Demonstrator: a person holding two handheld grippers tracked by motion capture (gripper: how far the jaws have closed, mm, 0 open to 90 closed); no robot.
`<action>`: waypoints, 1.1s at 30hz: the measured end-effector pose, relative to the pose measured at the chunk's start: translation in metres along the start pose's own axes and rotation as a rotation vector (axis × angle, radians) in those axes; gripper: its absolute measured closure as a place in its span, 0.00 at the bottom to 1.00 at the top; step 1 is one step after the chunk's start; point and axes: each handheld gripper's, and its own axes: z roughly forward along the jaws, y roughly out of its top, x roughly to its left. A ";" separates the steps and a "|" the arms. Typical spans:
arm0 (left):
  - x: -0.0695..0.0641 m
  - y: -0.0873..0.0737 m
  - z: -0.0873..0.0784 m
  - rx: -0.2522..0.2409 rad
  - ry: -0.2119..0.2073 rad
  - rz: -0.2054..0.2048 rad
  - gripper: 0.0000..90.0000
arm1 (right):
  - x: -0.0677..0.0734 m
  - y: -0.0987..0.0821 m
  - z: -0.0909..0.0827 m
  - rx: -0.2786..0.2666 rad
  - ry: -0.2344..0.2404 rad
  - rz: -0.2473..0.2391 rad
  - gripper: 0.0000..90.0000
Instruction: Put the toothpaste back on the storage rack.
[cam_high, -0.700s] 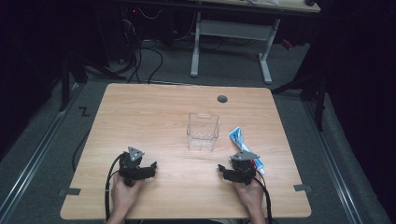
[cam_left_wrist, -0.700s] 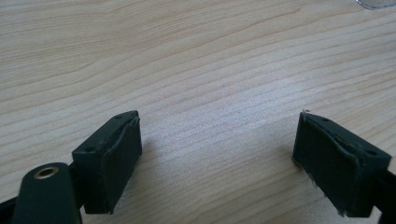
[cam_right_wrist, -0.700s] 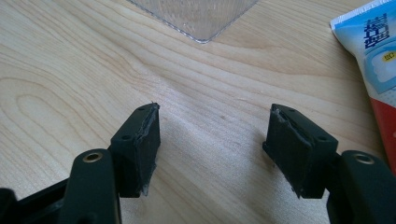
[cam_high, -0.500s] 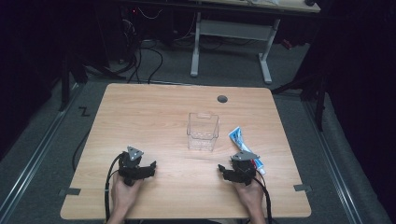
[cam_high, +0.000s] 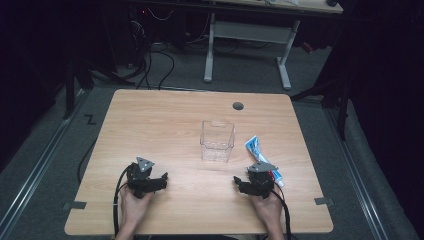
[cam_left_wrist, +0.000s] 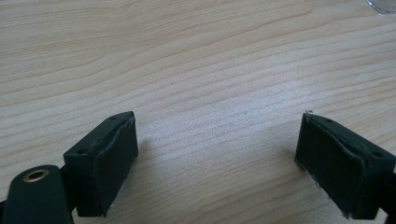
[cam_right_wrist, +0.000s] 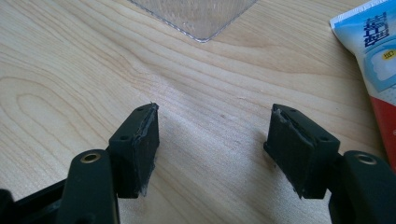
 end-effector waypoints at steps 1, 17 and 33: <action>0.000 0.000 0.000 0.000 0.000 0.000 0.15 | 0.000 0.000 0.000 0.000 0.000 0.000 0.38; -0.005 -0.002 -0.002 -0.005 -0.022 0.022 0.17 | 0.001 -0.001 -0.001 -0.003 -0.005 -0.007 0.38; -0.005 -0.001 -0.002 -0.005 -0.031 0.030 0.17 | -0.004 -0.003 -0.010 -0.022 0.013 0.023 0.45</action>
